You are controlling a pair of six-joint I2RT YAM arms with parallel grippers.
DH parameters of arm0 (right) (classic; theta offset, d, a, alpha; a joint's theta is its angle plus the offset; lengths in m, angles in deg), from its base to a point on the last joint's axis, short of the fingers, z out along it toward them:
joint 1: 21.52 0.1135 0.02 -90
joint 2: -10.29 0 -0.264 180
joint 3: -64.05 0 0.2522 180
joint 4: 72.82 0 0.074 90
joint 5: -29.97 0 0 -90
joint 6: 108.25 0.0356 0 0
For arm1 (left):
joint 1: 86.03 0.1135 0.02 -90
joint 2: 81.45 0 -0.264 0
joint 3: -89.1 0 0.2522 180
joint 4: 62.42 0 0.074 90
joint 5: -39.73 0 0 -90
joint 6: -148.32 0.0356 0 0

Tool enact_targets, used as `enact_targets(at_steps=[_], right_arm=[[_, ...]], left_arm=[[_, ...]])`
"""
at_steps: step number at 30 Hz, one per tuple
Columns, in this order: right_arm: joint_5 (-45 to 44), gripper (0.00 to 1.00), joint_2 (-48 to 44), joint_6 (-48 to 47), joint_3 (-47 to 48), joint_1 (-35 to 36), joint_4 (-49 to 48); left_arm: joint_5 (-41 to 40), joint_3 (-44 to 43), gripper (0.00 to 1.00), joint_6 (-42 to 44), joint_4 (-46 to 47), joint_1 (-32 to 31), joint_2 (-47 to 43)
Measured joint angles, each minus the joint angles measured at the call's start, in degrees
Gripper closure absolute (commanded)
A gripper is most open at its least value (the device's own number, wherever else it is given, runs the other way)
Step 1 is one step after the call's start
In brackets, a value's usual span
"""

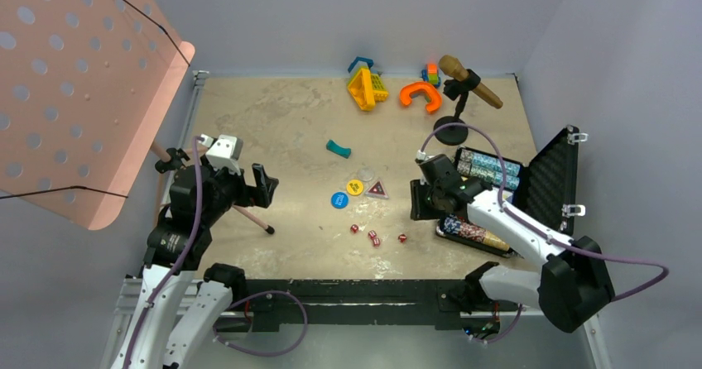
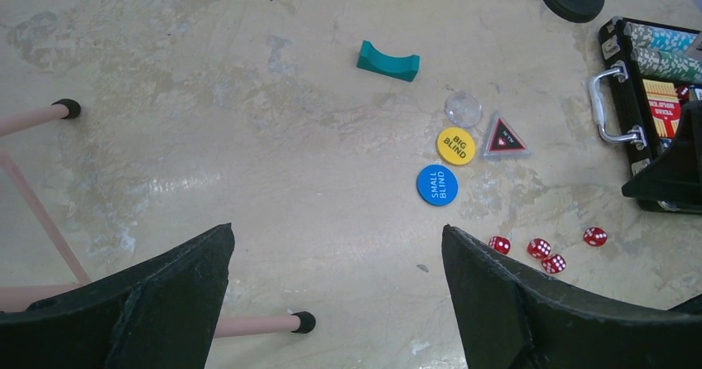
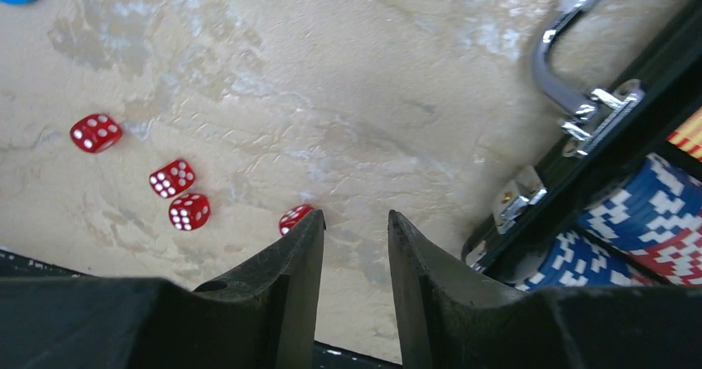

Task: Pack up texas hold em set

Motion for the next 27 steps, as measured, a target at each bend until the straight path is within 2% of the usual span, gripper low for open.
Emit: enact_targets(at_steps=[8,20,27], right_arm=[[-0.9,0.61,0.2,1.5,-1.4,9.7,-1.8],[-3.5,0.58,1.7,2.7,-1.4,18.2,-2.4],[-6.6,0.58,6.8,3.8,-1.3,20.8,-1.4]], left_arm=[[-0.9,0.1,0.01,0.0,0.0,0.0,-0.3],[-1.4,0.1,0.01,0.0,0.0,0.0,-0.3],[-1.6,0.1,0.01,0.0,0.0,0.0,-0.3]])
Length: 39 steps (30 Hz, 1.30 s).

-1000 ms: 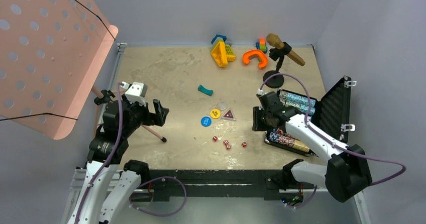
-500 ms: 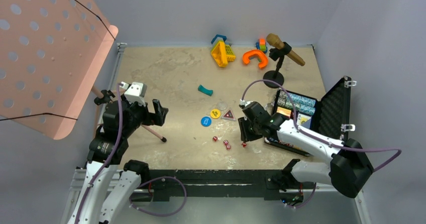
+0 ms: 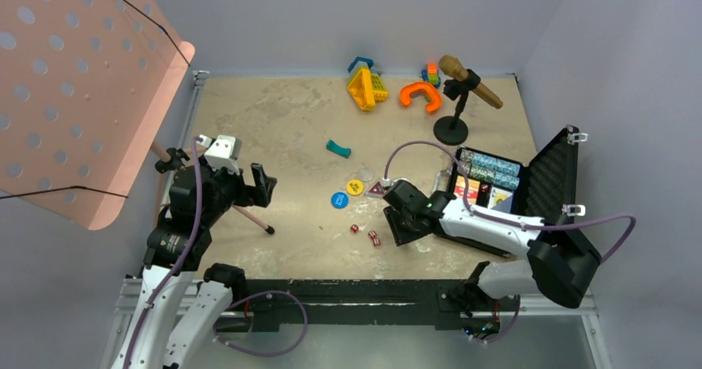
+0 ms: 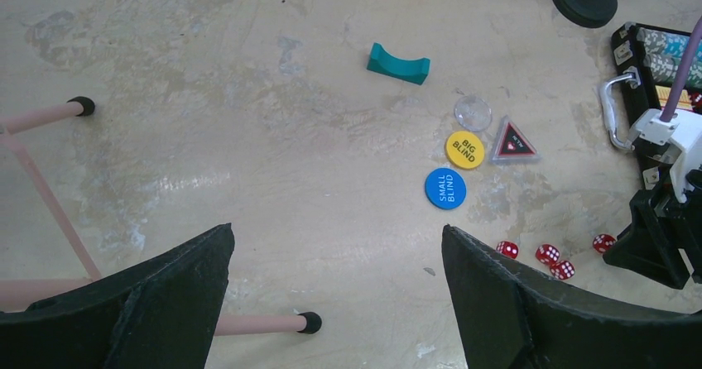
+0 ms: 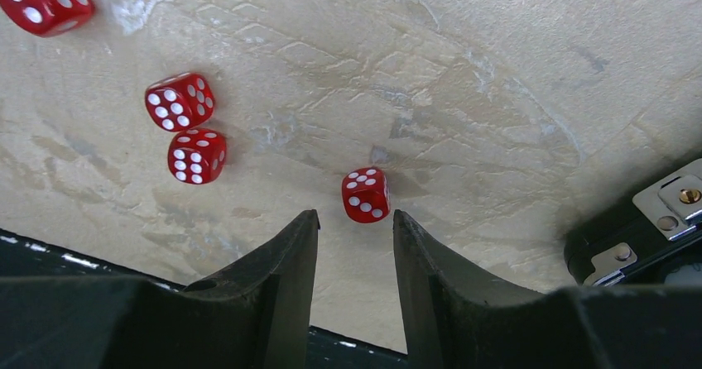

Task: Pack up texas hold em set

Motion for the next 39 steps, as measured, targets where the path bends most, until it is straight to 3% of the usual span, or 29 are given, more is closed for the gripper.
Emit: enact_targets(at_steps=[34,39], right_arm=[[-4.6,0.70,6.2,1.0,3.0,2.8,1.7],[-4.7,0.82,6.2,1.1,3.1,3.0,1.7]], left_arm=[[-0.8,0.0,0.01,0.0,0.0,0.0,0.0],[-0.8,0.0,0.01,0.0,0.0,0.0,0.0]])
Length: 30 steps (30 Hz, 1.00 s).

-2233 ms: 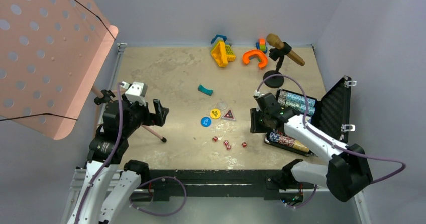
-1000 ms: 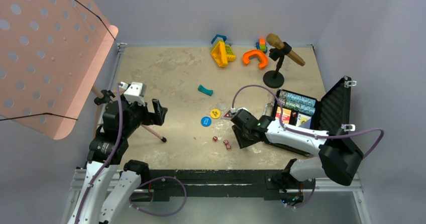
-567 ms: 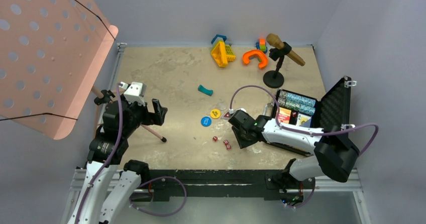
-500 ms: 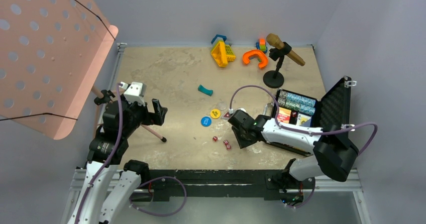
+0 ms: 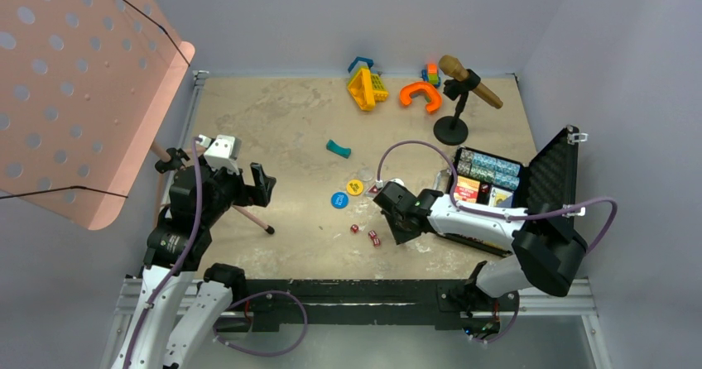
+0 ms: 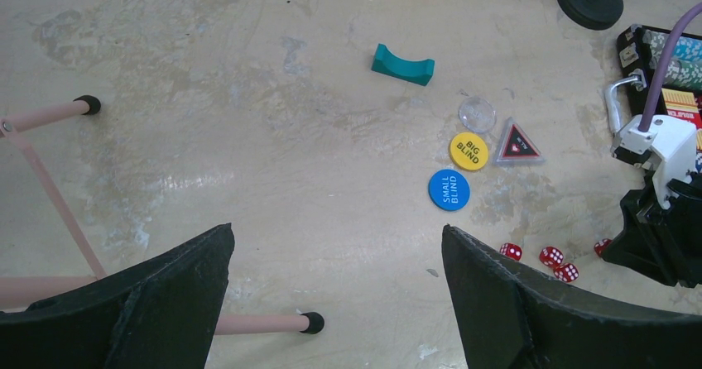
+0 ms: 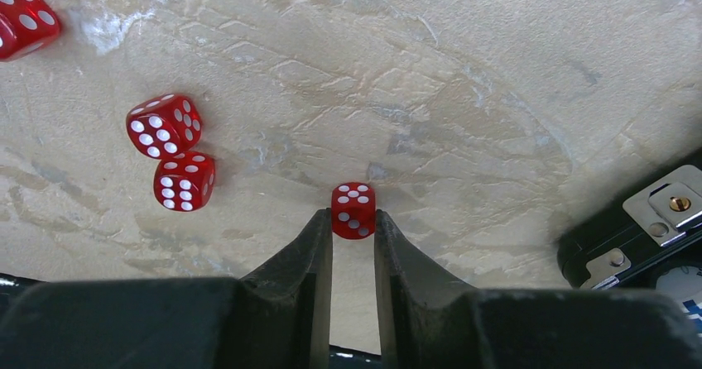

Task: Pack up texas hold em set

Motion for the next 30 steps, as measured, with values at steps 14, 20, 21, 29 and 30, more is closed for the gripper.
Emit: enact_targets(at_steps=[14,20,21,29,30], right_arm=[[0.0,1.00,0.0,1.3,1.3,0.0,1.0],[-1.1,1.00,-1.4,0.9,5.4,-2.0,3.0],[-1.3,1.00,-1.8,0.7,5.8,-3.1,3.0],[-2.0,1.00,-7.7,-6.7,8.8,-23.8,3.0],[-2.2,1.00,-8.1,-7.6,9.1,-25.7,3.0]], left_arm=[[-0.1,0.0,0.01,0.0,0.0,0.0,-0.5],[-0.1,0.0,0.01,0.0,0.0,0.0,-0.7],[-0.1,0.0,0.01,0.0,0.0,0.0,-0.7],[0.0,0.0,0.01,0.0,0.0,0.0,-1.8],[0.0,0.0,0.01,0.0,0.0,0.0,-1.9]])
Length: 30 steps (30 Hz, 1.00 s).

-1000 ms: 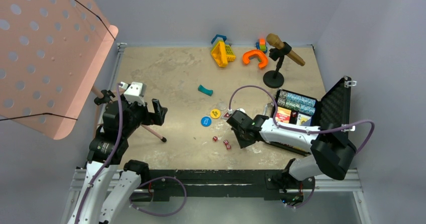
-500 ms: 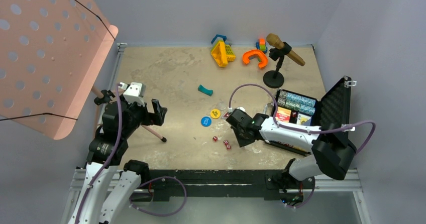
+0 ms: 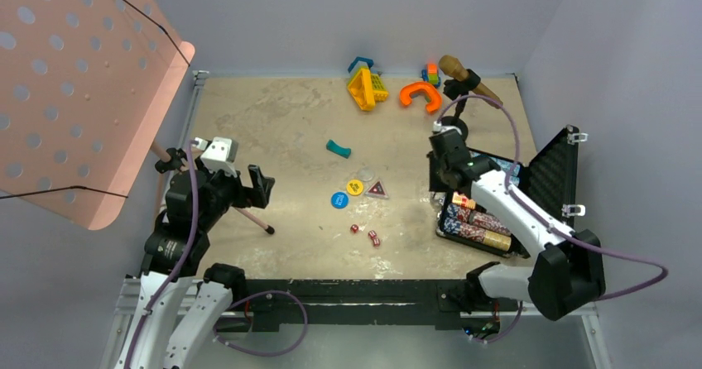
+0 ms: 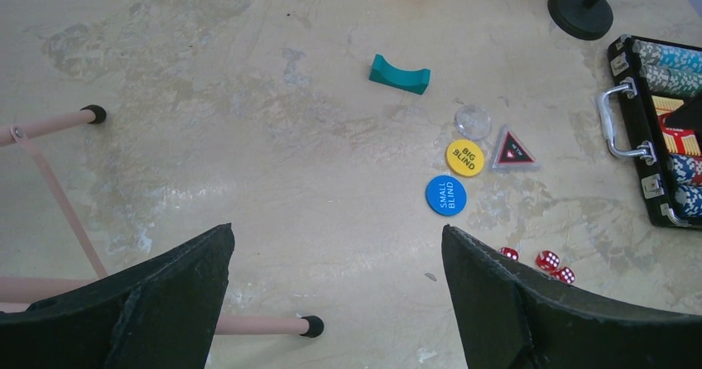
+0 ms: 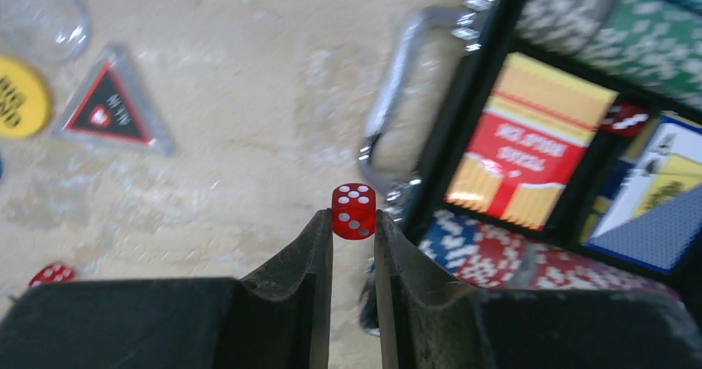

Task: Pack up texas hold em set

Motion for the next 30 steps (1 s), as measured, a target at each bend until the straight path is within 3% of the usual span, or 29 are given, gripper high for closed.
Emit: enact_targets(at_steps=[6,11,19,30], right_arm=[[-0.6,1.00,0.0,-5.9,0.8,-16.2,-1.7],[-0.7,1.00,1.7,-9.0,0.9,-24.0,-1.9],[-0.7,1.00,6.4,-11.3,1.6,-29.7,-3.0],[-1.1,1.00,11.1,-12.6,3.4,-31.2,-3.0]], left_arm=[[0.6,0.0,0.01,0.0,0.0,0.0,-0.2],[1.1,0.0,0.01,0.0,0.0,0.0,-0.7],[1.6,0.0,0.01,0.0,0.1,0.0,-1.1],[1.9,0.0,0.01,0.0,0.7,0.0,-1.1]])
